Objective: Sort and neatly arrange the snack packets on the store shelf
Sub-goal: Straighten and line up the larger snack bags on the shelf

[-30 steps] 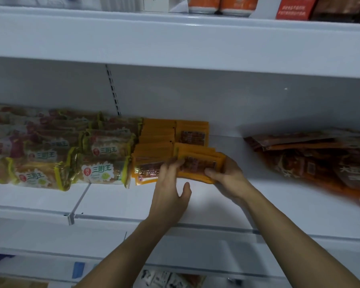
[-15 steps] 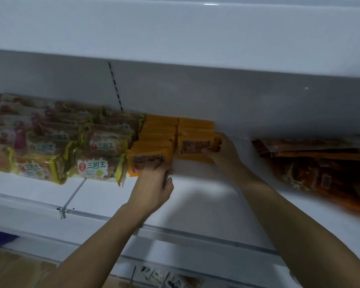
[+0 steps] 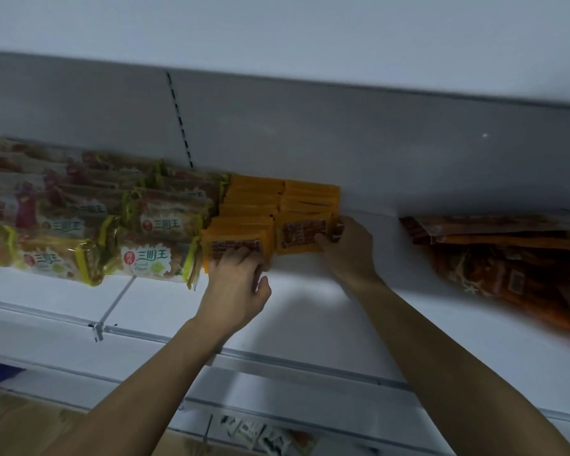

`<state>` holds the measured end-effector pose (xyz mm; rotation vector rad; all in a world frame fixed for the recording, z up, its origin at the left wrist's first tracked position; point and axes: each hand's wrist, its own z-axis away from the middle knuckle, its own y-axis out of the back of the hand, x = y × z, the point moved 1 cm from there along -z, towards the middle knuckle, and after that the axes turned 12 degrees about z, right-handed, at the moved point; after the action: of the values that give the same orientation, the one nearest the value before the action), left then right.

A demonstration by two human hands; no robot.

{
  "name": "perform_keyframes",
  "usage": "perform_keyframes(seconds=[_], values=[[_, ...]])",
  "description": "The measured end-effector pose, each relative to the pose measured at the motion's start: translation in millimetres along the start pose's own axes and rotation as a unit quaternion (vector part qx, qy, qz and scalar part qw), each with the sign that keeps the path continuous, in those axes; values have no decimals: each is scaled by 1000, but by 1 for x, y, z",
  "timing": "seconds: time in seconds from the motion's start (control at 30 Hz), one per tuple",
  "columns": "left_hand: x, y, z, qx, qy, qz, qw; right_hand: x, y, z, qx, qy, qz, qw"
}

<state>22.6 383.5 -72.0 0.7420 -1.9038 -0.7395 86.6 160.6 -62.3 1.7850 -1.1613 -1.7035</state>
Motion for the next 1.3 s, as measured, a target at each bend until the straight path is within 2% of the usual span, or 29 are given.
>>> perform_keyframes(seconds=[0.17,0.23,0.43,0.57,0.6,0.67,0.7,0.77,0.83,0.93,1.03,1.17,1.3], values=[[-3,-3,-1,-5,8,-23,1000,-7,-5,17,4,-18,189,982],[-2,-2,-1,-14,9,-17,1000,-8,-5,22,9,-25,212,977],[-16,6,6,-57,-48,-3,997,-11,-4,32,24,-53,194,979],[-27,13,11,-72,-87,27,993,-17,-6,48,74,-73,87,991],[-28,14,12,-71,-96,35,992,-21,-7,54,107,-56,70,990],[-28,16,15,-70,-107,57,990,-32,-8,65,172,30,75,982],[-28,16,16,-70,-110,65,989,-41,-11,68,173,83,75,979],[-29,17,17,-71,-109,71,989,-61,-19,71,87,160,45,982],[-28,17,17,-77,-105,75,989,-78,-29,70,-3,195,61,979],[-27,19,16,-85,-99,84,988,-88,-40,66,-14,192,123,973],[-26,20,16,-89,-98,84,988,-91,-41,64,-19,154,103,983],[-26,21,18,-84,-110,86,987,-97,-36,64,-45,113,22,992],[-27,21,19,-81,-122,82,986,-100,-38,62,-47,112,54,991]])
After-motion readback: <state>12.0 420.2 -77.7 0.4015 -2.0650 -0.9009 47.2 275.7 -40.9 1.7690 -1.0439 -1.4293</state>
